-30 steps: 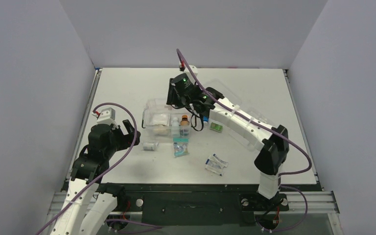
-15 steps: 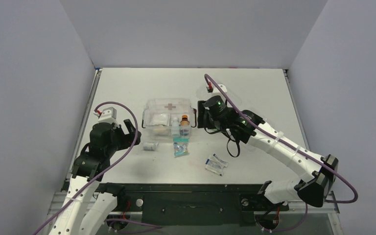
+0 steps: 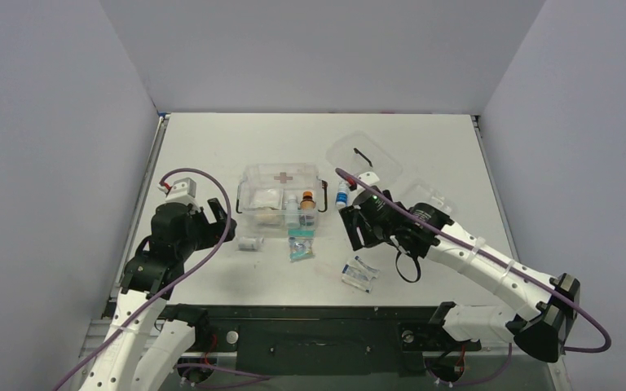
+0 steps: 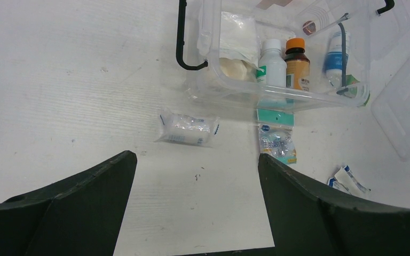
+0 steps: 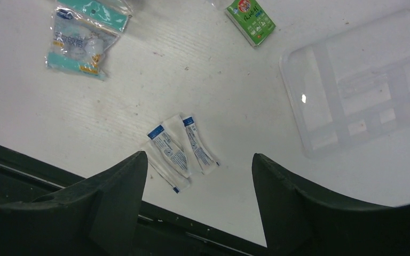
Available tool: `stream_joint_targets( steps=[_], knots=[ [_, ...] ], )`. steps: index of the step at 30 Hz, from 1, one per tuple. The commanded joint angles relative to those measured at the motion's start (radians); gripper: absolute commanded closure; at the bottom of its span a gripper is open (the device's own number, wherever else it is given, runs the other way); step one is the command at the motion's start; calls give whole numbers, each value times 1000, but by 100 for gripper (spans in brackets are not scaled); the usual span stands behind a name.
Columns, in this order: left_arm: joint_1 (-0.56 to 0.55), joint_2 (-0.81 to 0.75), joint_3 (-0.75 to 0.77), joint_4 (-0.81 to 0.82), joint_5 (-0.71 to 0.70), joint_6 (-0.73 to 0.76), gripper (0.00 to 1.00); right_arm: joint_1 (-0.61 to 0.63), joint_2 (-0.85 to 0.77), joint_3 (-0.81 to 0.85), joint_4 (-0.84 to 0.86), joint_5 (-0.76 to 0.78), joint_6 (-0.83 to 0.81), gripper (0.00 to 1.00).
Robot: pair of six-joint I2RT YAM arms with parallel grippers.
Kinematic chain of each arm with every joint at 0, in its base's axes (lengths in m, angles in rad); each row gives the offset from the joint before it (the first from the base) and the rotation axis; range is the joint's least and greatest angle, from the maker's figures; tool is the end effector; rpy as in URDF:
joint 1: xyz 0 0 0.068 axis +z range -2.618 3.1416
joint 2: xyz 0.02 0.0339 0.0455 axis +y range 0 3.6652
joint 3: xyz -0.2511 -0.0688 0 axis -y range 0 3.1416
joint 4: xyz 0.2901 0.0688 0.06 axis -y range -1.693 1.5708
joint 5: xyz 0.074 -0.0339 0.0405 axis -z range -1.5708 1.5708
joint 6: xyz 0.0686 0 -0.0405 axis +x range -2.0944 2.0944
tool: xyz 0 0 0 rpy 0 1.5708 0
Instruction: Organize the medicine kit
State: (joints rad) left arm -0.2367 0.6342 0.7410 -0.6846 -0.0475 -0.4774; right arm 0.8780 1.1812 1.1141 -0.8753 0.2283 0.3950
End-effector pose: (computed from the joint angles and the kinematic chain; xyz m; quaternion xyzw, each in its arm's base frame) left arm 0.2138 -0.0482 0.2750 -0.1168 0.8713 -0.1469 0.4535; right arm 0.2041 0.2216 0.2723 -0.1918 0.9259 0.0954 0.3113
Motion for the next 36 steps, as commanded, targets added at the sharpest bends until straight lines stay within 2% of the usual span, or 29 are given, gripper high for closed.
stream_joint_targets(
  steps=[1,7,9,14,20,36],
  knots=[
    [-4,-9,10,42,14,10,17,18,44,29,-21,34,-103,31],
    [-19,-31,8,42,8,11,17,38,102,52,-14,55,-290,27],
    [-24,-38,8,43,7,11,17,44,113,42,-16,34,-363,15],
    [-39,-58,8,43,0,11,17,53,135,-3,-17,-92,-532,11],
    [-58,-72,6,45,-3,10,17,56,226,-40,-1,-191,-583,10],
    [-63,-65,8,44,-7,9,17,77,359,-133,108,-218,-588,13]
  ],
)
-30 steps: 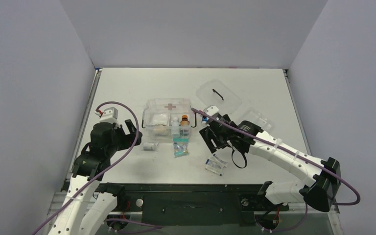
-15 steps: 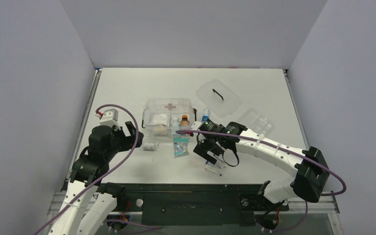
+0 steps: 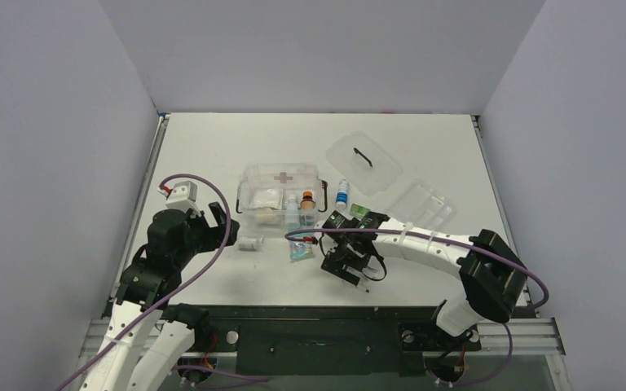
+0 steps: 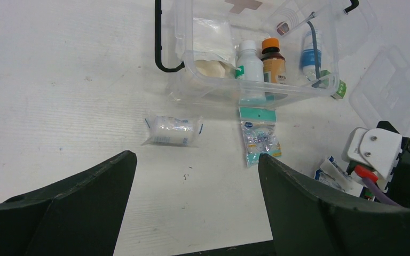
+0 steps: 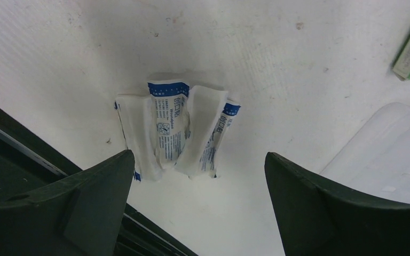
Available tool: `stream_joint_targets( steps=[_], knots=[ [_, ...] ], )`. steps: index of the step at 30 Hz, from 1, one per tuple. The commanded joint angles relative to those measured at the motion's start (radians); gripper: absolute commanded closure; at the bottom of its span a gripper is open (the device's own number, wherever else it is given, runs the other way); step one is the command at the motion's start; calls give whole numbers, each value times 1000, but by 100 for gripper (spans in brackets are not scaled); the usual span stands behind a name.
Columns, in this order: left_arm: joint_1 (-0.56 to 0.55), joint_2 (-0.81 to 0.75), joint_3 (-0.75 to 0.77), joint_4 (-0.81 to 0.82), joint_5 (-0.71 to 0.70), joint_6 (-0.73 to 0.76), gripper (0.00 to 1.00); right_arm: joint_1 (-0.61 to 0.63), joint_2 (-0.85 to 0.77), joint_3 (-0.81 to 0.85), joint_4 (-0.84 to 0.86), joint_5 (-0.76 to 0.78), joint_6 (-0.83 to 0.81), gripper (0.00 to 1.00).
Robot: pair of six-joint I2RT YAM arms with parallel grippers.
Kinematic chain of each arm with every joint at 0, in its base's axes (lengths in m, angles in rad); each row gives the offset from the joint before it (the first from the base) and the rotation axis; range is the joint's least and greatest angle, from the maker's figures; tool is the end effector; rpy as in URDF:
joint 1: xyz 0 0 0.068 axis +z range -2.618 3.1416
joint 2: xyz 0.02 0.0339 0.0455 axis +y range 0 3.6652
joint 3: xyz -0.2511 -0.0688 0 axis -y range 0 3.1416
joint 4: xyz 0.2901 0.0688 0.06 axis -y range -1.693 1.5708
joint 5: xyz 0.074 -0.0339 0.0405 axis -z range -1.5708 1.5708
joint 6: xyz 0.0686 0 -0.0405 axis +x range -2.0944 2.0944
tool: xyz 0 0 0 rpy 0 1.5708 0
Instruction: Organize the medicine kit
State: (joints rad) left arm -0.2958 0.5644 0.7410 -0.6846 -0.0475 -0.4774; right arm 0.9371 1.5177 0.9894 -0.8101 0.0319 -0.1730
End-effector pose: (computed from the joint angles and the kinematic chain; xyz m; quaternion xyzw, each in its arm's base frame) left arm 0.1994 -0.0573 0.2885 -0.0901 0.8572 -0.1720 0.4769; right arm 0.1914 0.2568 0.1311 -0.5218 0.8450 0.0285 0.1135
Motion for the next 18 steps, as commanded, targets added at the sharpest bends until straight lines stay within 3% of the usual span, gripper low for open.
stream_joint_targets(
  steps=[1,18],
  knots=[
    [-3,5,7,44,-7,9,17,18,36,-5,40,-22,-23,13],
    [24,37,8,46,1,10,17,39,162,14,58,-16,-39,11]
  ],
)
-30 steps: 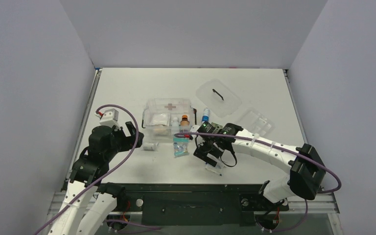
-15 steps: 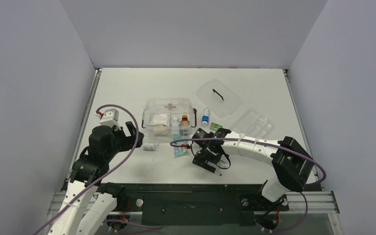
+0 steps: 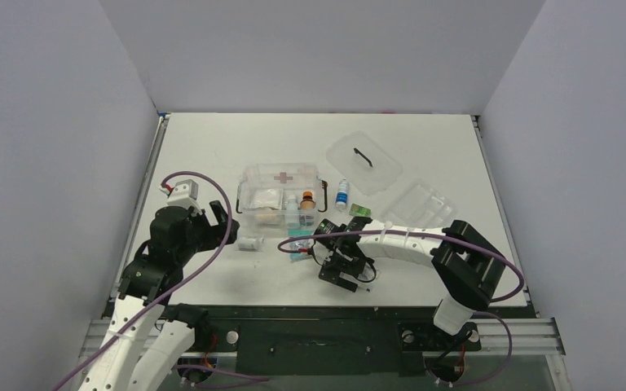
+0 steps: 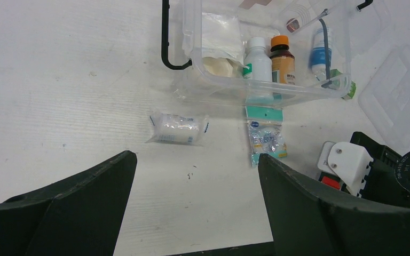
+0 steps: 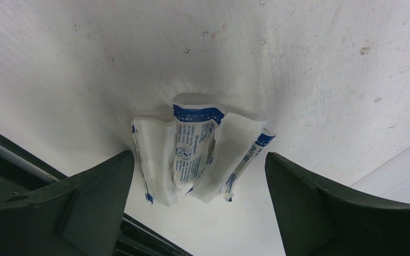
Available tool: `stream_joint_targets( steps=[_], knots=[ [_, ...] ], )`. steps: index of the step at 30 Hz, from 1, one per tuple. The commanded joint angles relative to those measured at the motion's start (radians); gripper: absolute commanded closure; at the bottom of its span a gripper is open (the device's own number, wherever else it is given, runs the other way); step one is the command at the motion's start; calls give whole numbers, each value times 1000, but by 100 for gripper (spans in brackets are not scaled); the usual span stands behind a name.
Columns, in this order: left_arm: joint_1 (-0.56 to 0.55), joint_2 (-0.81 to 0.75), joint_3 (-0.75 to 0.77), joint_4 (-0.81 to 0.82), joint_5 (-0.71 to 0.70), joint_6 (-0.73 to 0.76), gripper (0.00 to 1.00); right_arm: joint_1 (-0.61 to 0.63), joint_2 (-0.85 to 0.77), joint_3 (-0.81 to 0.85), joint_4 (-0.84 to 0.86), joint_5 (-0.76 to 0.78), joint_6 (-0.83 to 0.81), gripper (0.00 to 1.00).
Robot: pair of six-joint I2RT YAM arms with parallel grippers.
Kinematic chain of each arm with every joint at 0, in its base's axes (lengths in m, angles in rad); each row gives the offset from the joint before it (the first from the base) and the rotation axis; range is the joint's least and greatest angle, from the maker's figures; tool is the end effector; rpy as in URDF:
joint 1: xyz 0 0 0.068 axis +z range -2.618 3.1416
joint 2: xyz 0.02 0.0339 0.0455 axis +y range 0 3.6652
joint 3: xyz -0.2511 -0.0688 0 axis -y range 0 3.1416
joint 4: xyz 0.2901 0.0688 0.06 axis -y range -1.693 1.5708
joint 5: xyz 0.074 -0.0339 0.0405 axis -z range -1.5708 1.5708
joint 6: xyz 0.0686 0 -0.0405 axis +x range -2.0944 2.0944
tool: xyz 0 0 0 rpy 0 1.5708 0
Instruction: Organize the medicine kit
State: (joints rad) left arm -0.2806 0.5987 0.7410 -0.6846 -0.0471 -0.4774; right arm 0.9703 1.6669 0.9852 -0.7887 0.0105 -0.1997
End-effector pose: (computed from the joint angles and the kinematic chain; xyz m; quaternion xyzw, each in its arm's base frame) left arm 0.2059 -0.0560 0.2820 -0.0970 0.8651 -0.1629 0.4644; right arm 0.1822 0.2648 0.0854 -0.5513 0.8328 0.0140 0.0485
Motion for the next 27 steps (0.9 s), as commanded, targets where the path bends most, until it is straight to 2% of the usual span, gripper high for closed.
stream_joint_targets(
  steps=[1,9,17,19,22,27],
  knots=[
    [9,6,8,45,1,11,17,3,13,18,38,4,-13,11],
    [11,16,8,44,3,11,17,-21,46,15,52,-65,-13,13],
    [11,19,9,43,-1,12,17,-73,74,27,53,-115,-7,21],
    [11,18,9,42,-2,13,17,-79,83,31,53,-116,-5,25],
    [11,17,9,42,-4,11,17,-78,98,38,50,-113,-2,35],
    [11,12,9,41,-7,12,17,-78,119,46,44,-109,4,57]
  ],
)
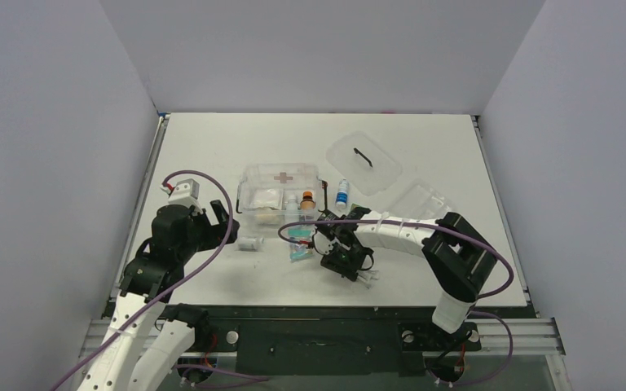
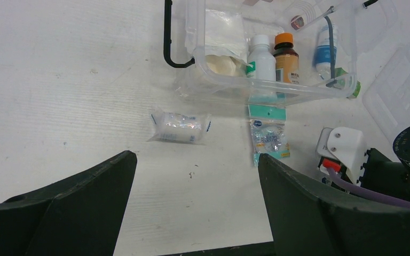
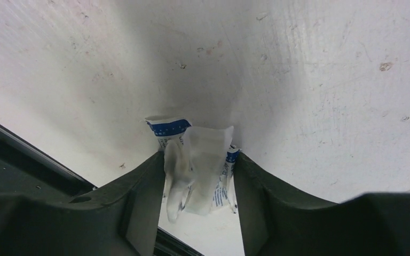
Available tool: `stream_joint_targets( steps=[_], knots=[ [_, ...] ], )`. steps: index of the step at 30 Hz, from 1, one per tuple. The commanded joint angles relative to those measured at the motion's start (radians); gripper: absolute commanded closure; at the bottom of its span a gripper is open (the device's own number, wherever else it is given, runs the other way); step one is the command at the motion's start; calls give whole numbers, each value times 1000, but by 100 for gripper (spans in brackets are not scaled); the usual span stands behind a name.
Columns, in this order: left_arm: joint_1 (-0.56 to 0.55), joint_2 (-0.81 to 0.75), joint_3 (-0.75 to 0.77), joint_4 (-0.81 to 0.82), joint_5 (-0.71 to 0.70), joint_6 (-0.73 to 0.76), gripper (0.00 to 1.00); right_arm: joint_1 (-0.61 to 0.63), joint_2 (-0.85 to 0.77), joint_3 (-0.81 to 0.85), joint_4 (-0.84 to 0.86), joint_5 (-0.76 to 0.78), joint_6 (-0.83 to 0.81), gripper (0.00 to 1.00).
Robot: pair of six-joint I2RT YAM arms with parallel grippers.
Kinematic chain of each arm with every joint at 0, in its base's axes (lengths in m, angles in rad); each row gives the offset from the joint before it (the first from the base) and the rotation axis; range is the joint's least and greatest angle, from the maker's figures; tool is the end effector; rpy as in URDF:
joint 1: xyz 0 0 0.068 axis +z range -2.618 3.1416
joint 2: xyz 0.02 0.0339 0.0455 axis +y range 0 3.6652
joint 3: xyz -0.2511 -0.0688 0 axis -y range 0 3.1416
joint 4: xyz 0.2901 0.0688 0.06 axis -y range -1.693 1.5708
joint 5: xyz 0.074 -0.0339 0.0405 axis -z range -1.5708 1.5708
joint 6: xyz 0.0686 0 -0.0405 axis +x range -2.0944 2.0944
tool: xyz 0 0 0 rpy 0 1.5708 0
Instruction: Organize the medicine kit
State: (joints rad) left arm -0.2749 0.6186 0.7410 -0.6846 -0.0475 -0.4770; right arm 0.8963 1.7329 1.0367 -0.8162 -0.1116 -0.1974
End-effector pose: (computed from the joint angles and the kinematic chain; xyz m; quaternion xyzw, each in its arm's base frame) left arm 0.2094 -0.0557 0.2781 -0.0997 0.8696 -0.1580 0.4570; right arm 0.2001 0.2624 0.0794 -0.5204 0.8516 0.0624 0.0083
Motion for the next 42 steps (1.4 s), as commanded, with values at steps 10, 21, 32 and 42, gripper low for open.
stream_joint_targets(
  steps=[10,21,32,42],
  knots=[
    [5,-12,9,41,-6,11,17,-6,41,1,73,54,35,100],
    [5,-20,8,43,-7,10,17,-115,-156,13,86,121,219,100],
    [5,-24,8,43,-1,10,17,-354,-363,63,85,197,491,100],
    [5,-26,8,45,1,11,17,-578,-364,97,162,280,794,100]
  ],
)
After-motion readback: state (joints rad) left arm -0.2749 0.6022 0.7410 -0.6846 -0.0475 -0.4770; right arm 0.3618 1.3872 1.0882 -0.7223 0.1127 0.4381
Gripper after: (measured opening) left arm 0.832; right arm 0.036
